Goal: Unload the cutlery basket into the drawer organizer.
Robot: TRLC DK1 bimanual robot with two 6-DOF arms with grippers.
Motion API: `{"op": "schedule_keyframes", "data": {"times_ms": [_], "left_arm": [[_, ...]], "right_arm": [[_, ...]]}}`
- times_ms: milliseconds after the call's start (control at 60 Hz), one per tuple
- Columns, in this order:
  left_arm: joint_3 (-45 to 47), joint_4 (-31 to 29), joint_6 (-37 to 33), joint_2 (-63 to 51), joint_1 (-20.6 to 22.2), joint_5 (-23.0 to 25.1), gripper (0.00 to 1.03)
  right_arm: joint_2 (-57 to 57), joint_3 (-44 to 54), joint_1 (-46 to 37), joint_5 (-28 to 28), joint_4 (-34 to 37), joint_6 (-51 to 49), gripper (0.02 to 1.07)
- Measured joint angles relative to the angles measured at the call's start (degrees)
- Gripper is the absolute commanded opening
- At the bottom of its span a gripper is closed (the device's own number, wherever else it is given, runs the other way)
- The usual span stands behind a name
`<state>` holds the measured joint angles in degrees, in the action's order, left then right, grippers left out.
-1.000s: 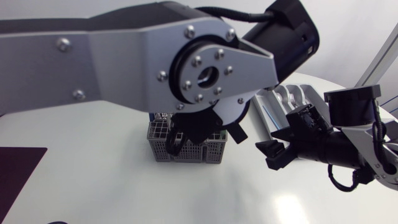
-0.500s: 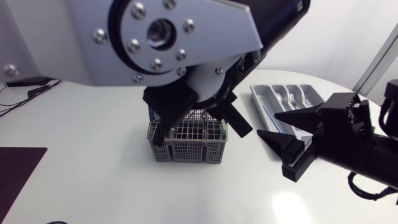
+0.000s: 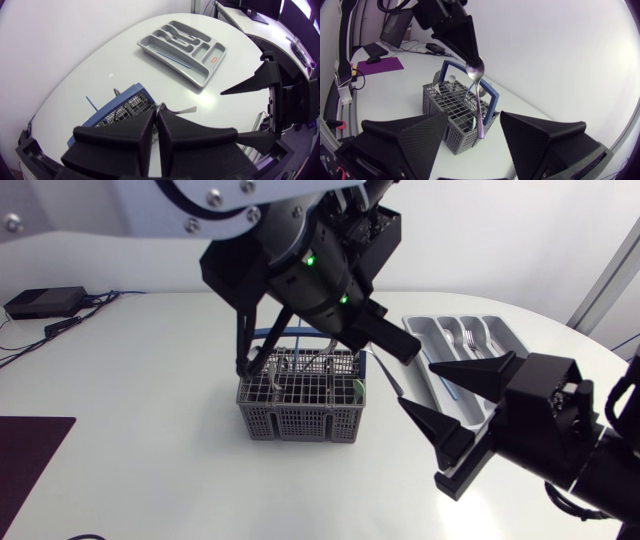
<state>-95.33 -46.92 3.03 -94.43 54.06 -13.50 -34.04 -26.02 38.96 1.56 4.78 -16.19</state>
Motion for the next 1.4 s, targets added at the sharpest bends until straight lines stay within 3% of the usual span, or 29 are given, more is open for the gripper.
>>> {"op": "schedule_keyframes", "data": {"times_ms": [200, 300, 417, 533, 750, 867, 1133, 1400], "left_arm": [[0.0, 0.0, 0.0, -0.8, 0.2, 0.9, 0.06], [0.0, 0.0, 0.0, -1.1, 0.7, 1.1, 0.06], [0.0, 0.0, 0.0, -1.2, 1.4, 1.3, 0.06], [0.0, 0.0, 0.0, -1.2, 1.6, 1.5, 0.06], [0.0, 0.0, 0.0, -1.2, 1.6, 1.5, 0.06], [0.0, 0.0, 0.0, -1.2, 1.6, 1.7, 0.06], [0.0, 0.0, 0.0, -1.2, 1.6, 2.8, 0.06], [0.0, -0.4, 0.0, -1.2, 1.6, 3.0, 0.06]], "right_arm": [[-3.7, 0.0, 2.4, 2.4, -2.8, -1.0, 0.61], [-6.2, 0.0, 2.4, 2.8, -4.0, -1.5, 0.61], [-9.4, -0.1, 2.4, 3.0, -5.6, -1.9, 0.52], [-12.2, -0.7, 2.4, 3.2, -7.1, -2.1, 0.52], [-14.5, -2.0, 2.4, 3.7, -8.1, -2.1, 0.39], [-14.9, -2.2, 2.4, 4.5, -8.5, -2.3, 0.37], [-15.3, -2.2, 2.3, 4.7, -9.8, -2.3, 0.12], [-15.9, -2.3, 2.3, 5.1, -9.9, -2.8, 0.08]]}}
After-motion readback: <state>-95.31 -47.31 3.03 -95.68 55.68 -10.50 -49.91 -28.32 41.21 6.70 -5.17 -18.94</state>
